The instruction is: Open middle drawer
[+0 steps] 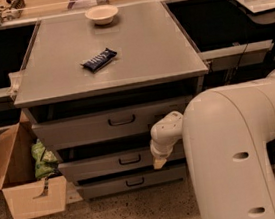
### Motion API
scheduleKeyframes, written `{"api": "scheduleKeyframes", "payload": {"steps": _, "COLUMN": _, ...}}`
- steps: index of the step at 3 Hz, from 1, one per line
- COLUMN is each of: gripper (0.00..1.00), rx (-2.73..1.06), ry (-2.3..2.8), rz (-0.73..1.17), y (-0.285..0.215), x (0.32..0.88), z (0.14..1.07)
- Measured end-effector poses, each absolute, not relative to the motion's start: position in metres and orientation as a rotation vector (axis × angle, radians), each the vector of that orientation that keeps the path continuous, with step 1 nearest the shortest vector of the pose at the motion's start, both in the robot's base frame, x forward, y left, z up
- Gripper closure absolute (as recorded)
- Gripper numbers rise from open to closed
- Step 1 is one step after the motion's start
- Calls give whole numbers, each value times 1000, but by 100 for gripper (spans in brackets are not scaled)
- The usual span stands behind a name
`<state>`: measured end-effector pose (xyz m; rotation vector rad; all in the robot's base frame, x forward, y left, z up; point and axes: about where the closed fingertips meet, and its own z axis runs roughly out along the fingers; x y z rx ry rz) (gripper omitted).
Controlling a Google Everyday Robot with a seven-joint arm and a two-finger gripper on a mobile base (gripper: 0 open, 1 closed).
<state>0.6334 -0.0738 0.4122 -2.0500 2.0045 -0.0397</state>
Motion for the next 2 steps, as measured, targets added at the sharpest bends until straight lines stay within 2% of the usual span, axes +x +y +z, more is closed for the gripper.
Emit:
{"api": "scheduleKeyframes", "payload": {"steps": 1, "gripper": 72, "rx": -2057, "ry": 2011, "rz": -13, "y": -74, "x": 619, "z": 417}}
{"api": "scheduleKeyframes", "payload": {"steps": 2, "gripper": 96, "rx": -2056, "ry": 2012, "rz": -13, "y": -74, "x": 619, "z": 423}}
